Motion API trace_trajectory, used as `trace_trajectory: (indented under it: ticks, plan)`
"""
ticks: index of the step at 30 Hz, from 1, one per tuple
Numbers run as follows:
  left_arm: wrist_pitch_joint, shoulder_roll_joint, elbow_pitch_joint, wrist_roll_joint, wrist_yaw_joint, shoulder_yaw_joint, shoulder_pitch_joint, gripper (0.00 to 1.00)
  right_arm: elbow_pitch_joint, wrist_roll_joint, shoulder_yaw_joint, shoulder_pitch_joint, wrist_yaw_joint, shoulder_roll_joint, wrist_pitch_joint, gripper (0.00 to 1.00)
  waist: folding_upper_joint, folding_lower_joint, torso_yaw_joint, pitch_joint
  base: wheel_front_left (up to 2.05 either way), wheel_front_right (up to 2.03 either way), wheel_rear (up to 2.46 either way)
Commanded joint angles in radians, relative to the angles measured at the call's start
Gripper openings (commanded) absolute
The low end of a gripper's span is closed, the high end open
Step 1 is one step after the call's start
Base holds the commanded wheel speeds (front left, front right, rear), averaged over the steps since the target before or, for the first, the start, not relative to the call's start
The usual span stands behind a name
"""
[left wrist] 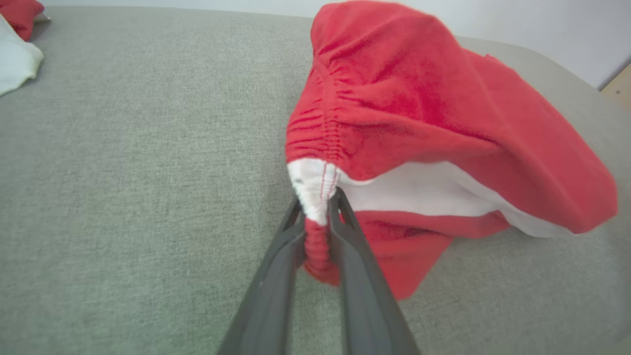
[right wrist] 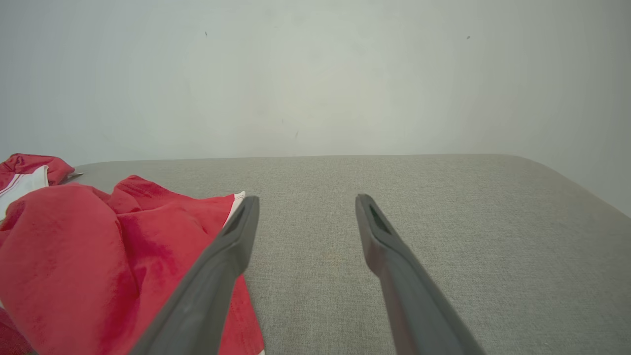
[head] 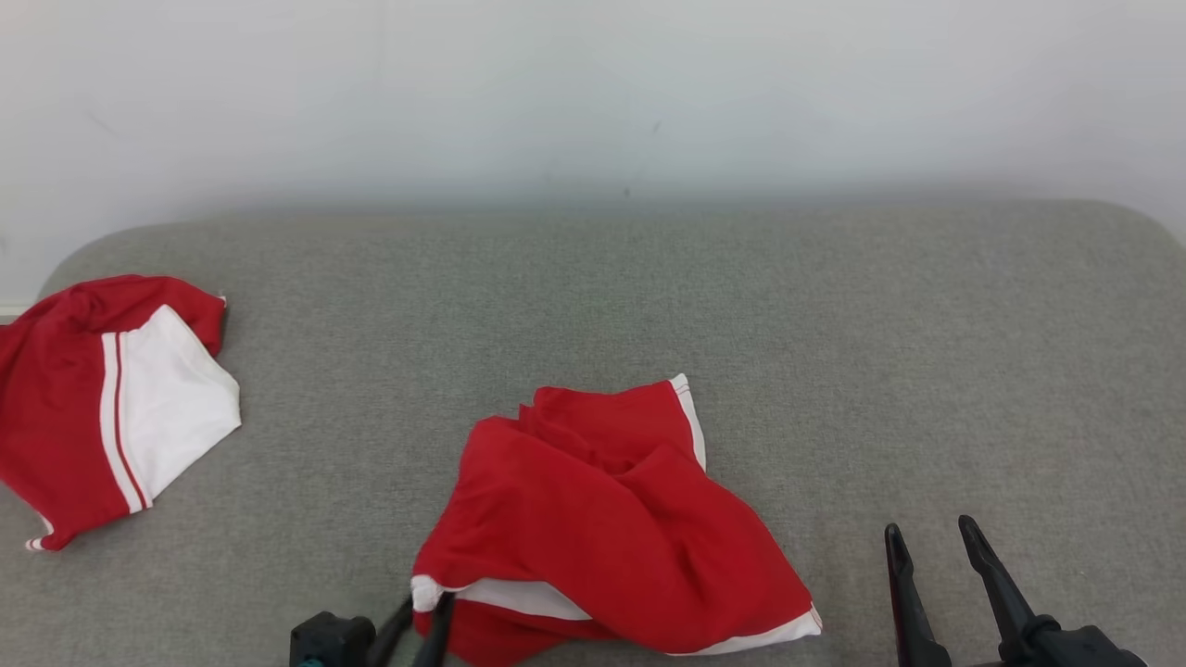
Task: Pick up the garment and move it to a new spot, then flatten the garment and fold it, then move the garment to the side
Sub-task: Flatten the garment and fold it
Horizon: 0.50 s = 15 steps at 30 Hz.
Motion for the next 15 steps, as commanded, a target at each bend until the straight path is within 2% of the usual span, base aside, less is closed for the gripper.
trace_trajectory:
  ticks: [1,10,15]
  plan:
    - [-0.015,-0.004,-0.010,0.009,0.006,0.007,0.007,1.00,0.002,0.002,-0.001,0.009,-0.002,-0.005,-0.001,1.00,0.0000,0.0001,0.012,-0.012,0.00,0.00,0.00]
    - [-0.055,0.018,-0.139,0.062,0.048,0.092,0.056,1.00,0.003,0.007,-0.008,0.025,-0.002,-0.004,-0.001,1.00,0.0000,0.0001,0.050,-0.051,0.00,0.00,0.00]
    - [-0.055,0.019,-0.266,0.131,0.084,0.228,0.100,1.00,0.004,0.009,-0.006,0.030,-0.002,-0.002,-0.001,1.00,0.0000,0.0001,0.058,-0.059,0.00,0.00,0.00]
